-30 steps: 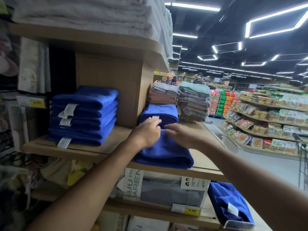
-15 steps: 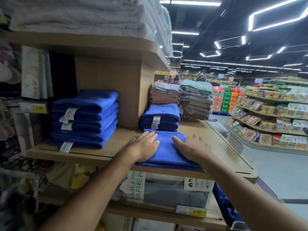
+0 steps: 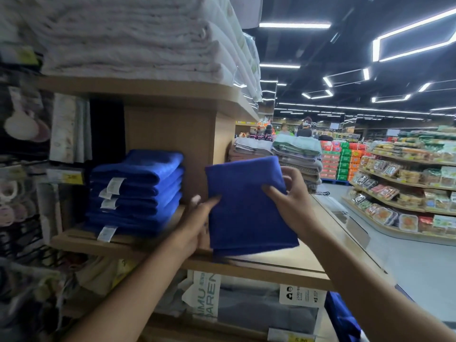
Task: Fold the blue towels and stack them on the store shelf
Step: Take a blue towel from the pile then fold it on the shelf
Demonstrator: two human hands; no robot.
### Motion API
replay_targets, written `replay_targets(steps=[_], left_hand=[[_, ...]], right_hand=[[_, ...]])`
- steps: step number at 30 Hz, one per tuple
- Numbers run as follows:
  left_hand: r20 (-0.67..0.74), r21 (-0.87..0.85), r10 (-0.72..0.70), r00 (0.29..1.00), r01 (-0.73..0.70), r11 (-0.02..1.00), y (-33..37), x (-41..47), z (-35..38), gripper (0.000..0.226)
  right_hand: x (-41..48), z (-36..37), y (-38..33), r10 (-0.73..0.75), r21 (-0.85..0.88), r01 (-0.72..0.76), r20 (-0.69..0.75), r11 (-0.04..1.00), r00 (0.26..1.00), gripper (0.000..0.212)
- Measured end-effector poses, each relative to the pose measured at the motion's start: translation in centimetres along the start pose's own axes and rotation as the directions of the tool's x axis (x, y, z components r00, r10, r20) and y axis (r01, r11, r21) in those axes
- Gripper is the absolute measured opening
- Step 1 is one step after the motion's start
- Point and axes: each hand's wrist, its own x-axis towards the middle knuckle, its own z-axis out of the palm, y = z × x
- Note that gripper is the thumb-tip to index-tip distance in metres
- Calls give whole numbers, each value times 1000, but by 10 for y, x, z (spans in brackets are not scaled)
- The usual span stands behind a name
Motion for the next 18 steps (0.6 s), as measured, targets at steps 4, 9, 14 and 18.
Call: replay_targets(steps=[4, 9, 14, 18], left_hand=[[271, 140, -177, 946, 143, 980, 18, 0, 2, 50], [196, -13, -142, 970, 147, 989, 46, 30, 34, 20], [142, -174, -104, 984, 128, 976, 73, 67, 64, 11], [76, -349, -128, 989, 146, 926, 77, 104, 81, 17]], right_hand=[[39, -8, -12, 1, 101, 5, -63, 995, 998, 37], [96, -10, 8, 120, 160, -95, -159, 983, 980, 36], [155, -1, 48, 293, 275, -244, -157, 930, 943, 50], [194, 13, 76, 419, 349, -374, -59, 859, 906, 46]])
